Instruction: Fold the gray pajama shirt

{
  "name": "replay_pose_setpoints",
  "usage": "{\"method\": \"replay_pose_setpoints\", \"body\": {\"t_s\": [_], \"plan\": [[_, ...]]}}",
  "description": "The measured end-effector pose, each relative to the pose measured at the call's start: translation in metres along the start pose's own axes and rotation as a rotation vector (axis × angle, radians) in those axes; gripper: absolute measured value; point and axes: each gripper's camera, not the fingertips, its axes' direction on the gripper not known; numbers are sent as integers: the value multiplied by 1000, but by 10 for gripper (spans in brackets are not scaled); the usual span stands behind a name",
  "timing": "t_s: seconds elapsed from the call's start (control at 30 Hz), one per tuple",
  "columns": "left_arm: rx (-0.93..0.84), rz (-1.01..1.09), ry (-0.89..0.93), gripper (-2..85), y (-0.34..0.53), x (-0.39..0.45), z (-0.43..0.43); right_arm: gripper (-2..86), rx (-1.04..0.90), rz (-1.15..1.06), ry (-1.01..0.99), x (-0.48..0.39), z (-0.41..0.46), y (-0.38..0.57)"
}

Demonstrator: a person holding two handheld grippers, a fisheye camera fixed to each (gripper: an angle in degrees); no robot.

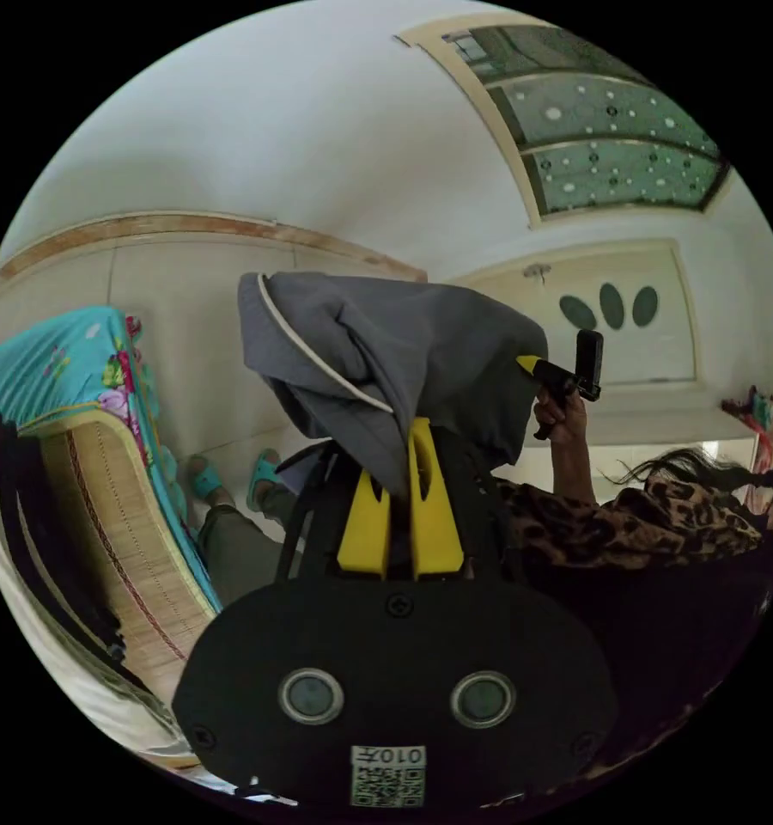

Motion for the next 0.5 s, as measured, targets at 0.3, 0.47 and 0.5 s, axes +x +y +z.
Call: {"method": "replay_pose_setpoints", "body": {"t_s": [0.3, 0.47, 0.5], "plan": [[456, -139, -25, 78, 117, -90, -133, 58, -242, -357, -100, -213, -26, -257], [721, -284, -34, 77, 209, -137, -203, 59, -429, -611, -219, -389, 21, -400], [769, -309, -60, 77, 231, -141, -218, 59, -452, -642, -235, -410, 27, -413]]}}
